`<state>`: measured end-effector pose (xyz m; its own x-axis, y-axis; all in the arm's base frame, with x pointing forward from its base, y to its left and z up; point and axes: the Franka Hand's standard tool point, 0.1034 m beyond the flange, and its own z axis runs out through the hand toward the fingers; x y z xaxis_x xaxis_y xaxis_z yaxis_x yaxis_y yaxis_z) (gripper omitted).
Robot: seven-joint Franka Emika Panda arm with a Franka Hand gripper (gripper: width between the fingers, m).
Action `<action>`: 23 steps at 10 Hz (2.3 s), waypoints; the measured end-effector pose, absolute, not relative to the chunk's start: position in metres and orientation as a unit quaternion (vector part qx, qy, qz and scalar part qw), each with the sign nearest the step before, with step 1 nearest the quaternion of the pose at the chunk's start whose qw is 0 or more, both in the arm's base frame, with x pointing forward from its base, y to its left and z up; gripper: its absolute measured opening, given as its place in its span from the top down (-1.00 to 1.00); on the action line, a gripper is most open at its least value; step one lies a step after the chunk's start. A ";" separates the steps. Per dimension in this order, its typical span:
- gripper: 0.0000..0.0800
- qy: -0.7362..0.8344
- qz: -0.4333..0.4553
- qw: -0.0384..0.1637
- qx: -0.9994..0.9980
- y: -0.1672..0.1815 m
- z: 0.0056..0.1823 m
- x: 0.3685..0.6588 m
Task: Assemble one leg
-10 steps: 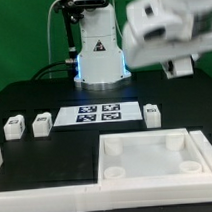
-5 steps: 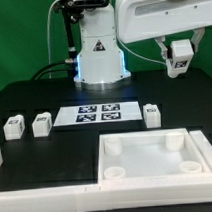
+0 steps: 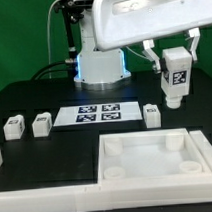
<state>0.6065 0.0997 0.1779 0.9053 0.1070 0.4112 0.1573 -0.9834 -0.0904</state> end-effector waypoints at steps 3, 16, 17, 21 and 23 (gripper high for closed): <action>0.27 -0.067 -0.300 0.042 -0.951 0.091 0.172 0.605; 0.27 -0.061 -0.273 0.058 -0.958 0.108 0.096 0.625; 0.27 -0.062 -0.271 0.059 -0.959 0.109 0.093 0.624; 0.27 -0.062 -0.260 0.059 -0.962 0.110 0.078 0.618; 0.27 -0.060 -0.273 0.058 -0.958 0.109 0.072 0.619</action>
Offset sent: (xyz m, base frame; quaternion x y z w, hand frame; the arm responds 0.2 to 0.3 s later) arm 0.0000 0.0000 0.0000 0.0000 0.0000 0.0000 1.0000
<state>0.6189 0.1094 0.0722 0.8434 0.0826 0.5309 0.1456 -0.9863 -0.0779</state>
